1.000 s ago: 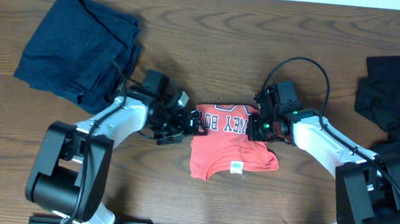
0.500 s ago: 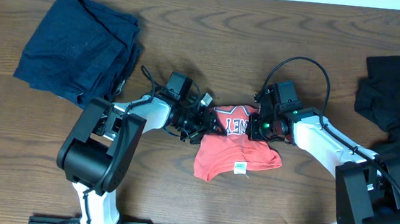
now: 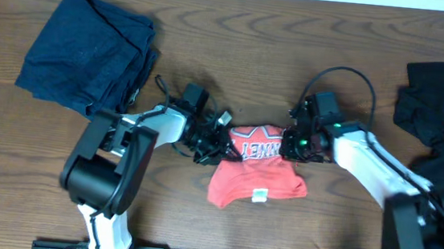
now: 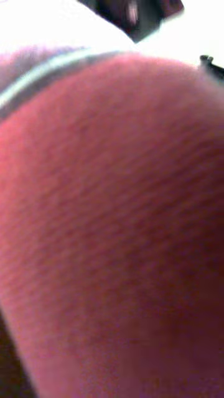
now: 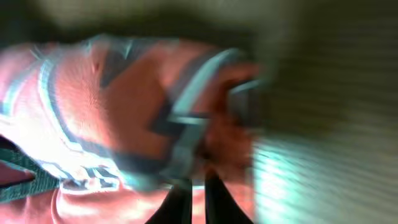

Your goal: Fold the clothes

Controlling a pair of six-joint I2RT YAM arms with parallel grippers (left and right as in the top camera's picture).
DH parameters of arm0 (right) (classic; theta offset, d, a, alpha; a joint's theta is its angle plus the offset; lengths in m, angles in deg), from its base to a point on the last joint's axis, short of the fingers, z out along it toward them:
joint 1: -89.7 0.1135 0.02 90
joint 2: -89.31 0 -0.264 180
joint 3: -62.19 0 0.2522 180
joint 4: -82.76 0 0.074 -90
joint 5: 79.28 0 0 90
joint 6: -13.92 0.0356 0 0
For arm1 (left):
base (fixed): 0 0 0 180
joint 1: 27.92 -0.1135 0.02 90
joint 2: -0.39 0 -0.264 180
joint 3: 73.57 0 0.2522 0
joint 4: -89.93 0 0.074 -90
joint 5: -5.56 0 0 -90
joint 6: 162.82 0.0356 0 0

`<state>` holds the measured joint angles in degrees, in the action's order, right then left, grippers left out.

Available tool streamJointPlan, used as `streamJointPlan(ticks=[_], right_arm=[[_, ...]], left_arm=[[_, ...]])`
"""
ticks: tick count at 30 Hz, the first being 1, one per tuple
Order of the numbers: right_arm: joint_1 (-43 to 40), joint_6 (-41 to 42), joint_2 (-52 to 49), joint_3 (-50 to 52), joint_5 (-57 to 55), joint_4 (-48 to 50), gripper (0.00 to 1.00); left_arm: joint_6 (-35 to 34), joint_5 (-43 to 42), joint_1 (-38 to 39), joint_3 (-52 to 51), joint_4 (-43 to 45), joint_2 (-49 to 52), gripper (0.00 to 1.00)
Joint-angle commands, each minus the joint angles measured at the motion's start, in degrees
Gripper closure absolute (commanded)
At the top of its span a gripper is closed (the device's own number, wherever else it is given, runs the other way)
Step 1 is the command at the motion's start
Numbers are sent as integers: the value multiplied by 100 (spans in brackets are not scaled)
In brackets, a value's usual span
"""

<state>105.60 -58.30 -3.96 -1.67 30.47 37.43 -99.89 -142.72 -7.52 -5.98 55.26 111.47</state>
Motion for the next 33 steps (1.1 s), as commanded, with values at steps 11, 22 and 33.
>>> streamJointPlan(ticks=[11, 22, 33], right_arm=[[-470, 46, 1991, 0, 13, -37, 87], [-468, 66, 1976, 2, 15, -96, 87], [-468, 258, 1978, 0, 17, -120, 88]], left_arm=[[-476, 1132, -2343, 1700, -535, -2380, 94], [-1473, 1725, -4688, 1965, 852, -1727, 94], [-1519, 2479, -5145, 1965, 186, -514, 13]])
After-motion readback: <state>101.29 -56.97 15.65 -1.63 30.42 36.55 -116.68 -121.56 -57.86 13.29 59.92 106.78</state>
